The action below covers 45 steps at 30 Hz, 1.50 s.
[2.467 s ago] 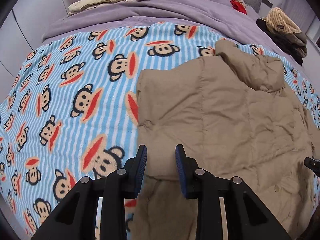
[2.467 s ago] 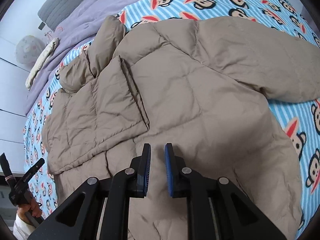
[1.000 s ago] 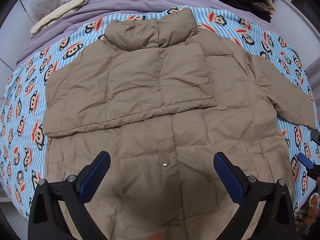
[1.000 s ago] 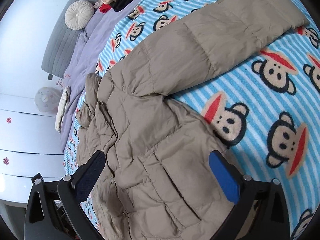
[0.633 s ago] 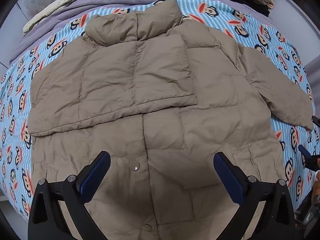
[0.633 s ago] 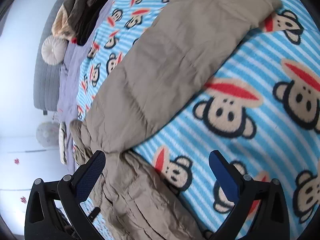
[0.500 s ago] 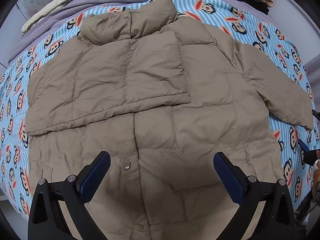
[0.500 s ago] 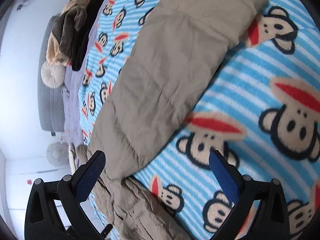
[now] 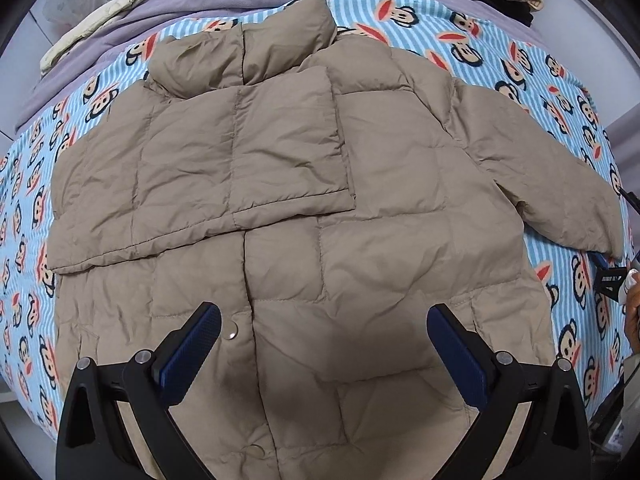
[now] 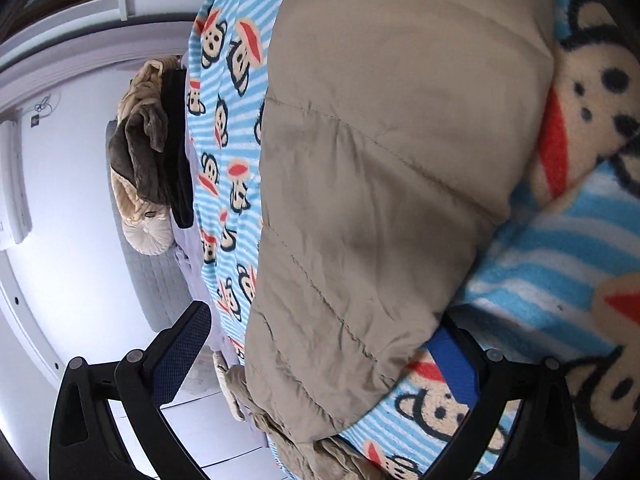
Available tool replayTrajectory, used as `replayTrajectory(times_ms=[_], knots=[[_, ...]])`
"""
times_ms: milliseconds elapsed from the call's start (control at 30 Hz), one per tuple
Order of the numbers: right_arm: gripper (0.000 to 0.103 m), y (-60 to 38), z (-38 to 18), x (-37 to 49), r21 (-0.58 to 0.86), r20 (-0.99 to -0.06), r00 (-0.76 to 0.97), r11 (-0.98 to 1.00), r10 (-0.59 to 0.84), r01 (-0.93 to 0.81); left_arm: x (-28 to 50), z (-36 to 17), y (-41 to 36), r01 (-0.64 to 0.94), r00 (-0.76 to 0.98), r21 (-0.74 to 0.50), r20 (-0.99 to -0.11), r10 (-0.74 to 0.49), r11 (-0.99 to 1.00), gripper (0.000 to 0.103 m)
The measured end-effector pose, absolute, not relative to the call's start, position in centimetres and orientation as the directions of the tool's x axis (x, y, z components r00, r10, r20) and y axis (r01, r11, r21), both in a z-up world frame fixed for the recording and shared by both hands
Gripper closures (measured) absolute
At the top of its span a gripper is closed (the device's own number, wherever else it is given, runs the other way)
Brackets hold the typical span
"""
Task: Fold large clothes
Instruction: 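Move the right tool to the jacket's other side and grasp its edge, then fold the held side with its sleeve over the jacket body, release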
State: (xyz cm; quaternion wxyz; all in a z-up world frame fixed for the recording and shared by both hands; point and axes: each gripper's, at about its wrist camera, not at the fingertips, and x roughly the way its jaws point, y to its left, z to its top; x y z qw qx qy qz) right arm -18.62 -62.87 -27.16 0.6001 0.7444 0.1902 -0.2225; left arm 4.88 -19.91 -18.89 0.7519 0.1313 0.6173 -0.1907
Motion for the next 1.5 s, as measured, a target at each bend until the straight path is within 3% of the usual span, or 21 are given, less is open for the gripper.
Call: replayTrajectory(times_ms=[33, 67, 100, 167, 200, 233, 467, 700, 900, 1033, 1200, 1433, 1467, 1500], knots=[[0.006, -62.9, -27.2, -18.8, 0.811, -0.552, 0.833, -0.221, 0.018, 0.542, 4.9, -18.7, -19.9, 0.45, 0.168, -0.039, -0.978, -0.127, 0.892, 0.0], [0.023, -63.0, -27.5, -18.7, 0.809, -0.547, 0.837, -0.243, 0.02, 0.535, 4.8, -18.5, -20.0, 0.453, 0.171, -0.041, -0.976, -0.132, 0.891, 0.0], [0.052, -62.9, -27.7, -18.9, 0.806, -0.542, 0.84, -0.265, 0.025, 0.528, 4.8, -18.4, -20.0, 0.456, 0.174, -0.041, -0.975, -0.135, 0.889, 0.0], [0.079, -62.9, -28.7, -19.0, 0.802, -0.522, 0.852, -0.32, 0.035, 0.505, 4.7, -18.0, -20.0, 0.465, 0.182, -0.037, -0.974, -0.137, 0.885, 0.0], [0.091, -62.9, -28.9, -19.1, 0.803, -0.516, 0.856, -0.329, 0.033, 0.497, 4.7, -17.8, -20.0, 0.469, 0.187, -0.034, -0.973, -0.137, 0.882, 0.0], [0.094, -62.9, -28.8, -19.1, 0.805, -0.517, 0.856, -0.324, 0.028, 0.497, 4.7, -17.6, -20.0, 0.47, 0.192, -0.028, -0.972, -0.133, 0.882, 0.0], [0.095, -63.0, -24.5, -17.1, 0.884, -0.439, 0.898, -0.167, 0.031, 0.437, 5.7, -16.2, -18.2, 0.423, 0.215, -0.017, -0.969, -0.118, 0.906, 0.0], [0.095, -60.8, -17.4, -11.5, 0.906, -0.421, 0.902, 0.1, 0.096, 0.412, 8.0, -15.3, -15.6, 0.404, 0.242, -0.025, -0.961, -0.133, 0.914, 0.0], [0.095, -53.3, -11.8, -4.8, 0.874, -0.431, 0.883, 0.33, 0.188, 0.356, 11.1, -14.6, -11.5, 0.391, 0.262, -0.042, -0.953, -0.155, 0.92, 0.0], [0.095, -45.0, -9.3, 0.6, 0.767, -0.522, 0.807, 0.566, 0.275, 0.303, 13.4, -13.3, -8.2, 0.354, 0.304, -0.035, -0.941, -0.151, 0.935, 0.0], [0.095, -34.9, -12.5, 7.0, 0.649, -0.672, 0.636, 0.716, 0.38, 0.258, 15.8, -13.3, -4.2, 0.265, 0.34, -0.031, -0.932, -0.124, 0.964, 0.0], [0.094, -30.7, -22.5, 10.4, 0.529, -0.843, 0.367, 0.731, 0.394, 0.43, 17.6, -16.8, -1.7, 0.186, 0.274, -0.056, -0.956, -0.106, 0.981, 0.0], [0.092, -31.0, -23.1, 10.6, 0.525, -0.848, 0.35, 0.721, 0.398, 0.452, 17.9, -17.2, -1.8, 0.186, 0.269, -0.059, -0.957, -0.108, 0.981, 0.0], [0.082, -31.6, -23.4, 10.7, 0.531, -0.846, 0.344, 0.705, 0.407, 0.47, 18.2, -17.6, -2.0, 0.186, 0.263, -0.062, -0.958, -0.11, 0.981, 0.0]])
